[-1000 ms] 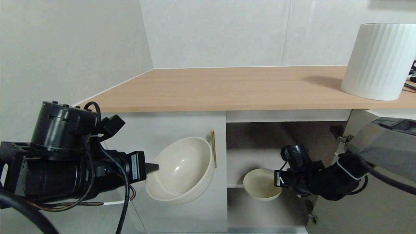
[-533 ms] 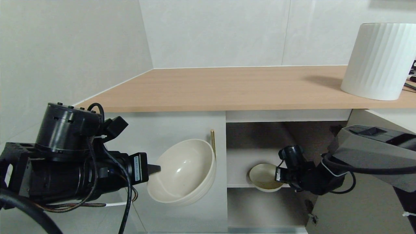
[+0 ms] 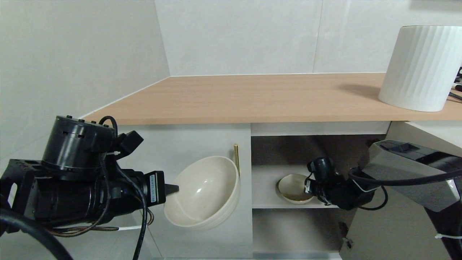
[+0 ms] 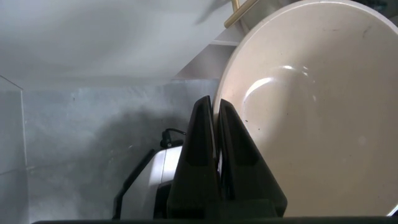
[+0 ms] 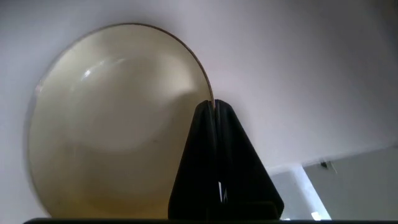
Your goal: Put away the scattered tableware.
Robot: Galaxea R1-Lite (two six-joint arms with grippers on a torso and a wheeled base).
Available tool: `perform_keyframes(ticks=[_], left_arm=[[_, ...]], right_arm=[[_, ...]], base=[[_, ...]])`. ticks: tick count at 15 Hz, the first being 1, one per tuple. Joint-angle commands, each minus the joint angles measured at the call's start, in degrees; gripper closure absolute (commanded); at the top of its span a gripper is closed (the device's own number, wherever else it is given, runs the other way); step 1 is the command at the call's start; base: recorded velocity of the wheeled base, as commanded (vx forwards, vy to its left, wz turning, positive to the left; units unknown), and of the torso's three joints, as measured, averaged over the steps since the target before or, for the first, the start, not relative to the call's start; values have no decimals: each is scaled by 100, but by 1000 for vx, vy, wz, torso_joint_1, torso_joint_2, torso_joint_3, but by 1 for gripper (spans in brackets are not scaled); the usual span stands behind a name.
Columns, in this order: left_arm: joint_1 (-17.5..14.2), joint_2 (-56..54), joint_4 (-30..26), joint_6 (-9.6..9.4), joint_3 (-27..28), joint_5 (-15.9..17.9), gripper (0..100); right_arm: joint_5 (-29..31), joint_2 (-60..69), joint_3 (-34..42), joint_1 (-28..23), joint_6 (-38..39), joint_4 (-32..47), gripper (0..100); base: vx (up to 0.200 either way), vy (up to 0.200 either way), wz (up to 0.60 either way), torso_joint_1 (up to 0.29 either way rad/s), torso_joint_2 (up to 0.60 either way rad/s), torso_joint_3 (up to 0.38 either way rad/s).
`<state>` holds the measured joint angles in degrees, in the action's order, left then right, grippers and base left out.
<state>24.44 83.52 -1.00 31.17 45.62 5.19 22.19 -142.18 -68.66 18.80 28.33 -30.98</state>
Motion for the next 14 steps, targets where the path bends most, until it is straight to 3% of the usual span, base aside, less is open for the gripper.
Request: perform_keyframes(ticks=[1, 4, 5, 10, 12, 13, 14], left_arm=[[-1, 7, 3, 3, 0, -1, 100], [-1, 7, 3, 3, 0, -1, 100], [-1, 15, 3, 3, 0, -1, 100], [96, 174, 30, -32, 44, -1, 100], [219, 428, 153, -349, 35, -45, 100], [263, 490, 170, -419, 35, -71, 100], [456, 842, 249, -621, 35, -291, 100]], right_arm=[[66, -135, -236, -8, 15, 4, 100], [181, -240, -464, -8, 15, 48, 100], [190, -240, -473, -8, 6, 48, 0], [172, 349, -113, 36, 208, 57, 0], [-144, 1324, 617, 274, 199, 57, 0], [-259, 1535, 740, 326, 190, 65, 0], [-707, 2458, 1126, 616, 155, 426, 0]], base=[[0, 0, 0, 0, 0, 0], [0, 0, 0, 0, 0, 0], [0, 0, 0, 0, 0, 0], [0, 0, 0, 0, 0, 0], [0, 0, 0, 0, 0, 0], [0, 0, 0, 0, 0, 0], [0, 0, 0, 0, 0, 0]])
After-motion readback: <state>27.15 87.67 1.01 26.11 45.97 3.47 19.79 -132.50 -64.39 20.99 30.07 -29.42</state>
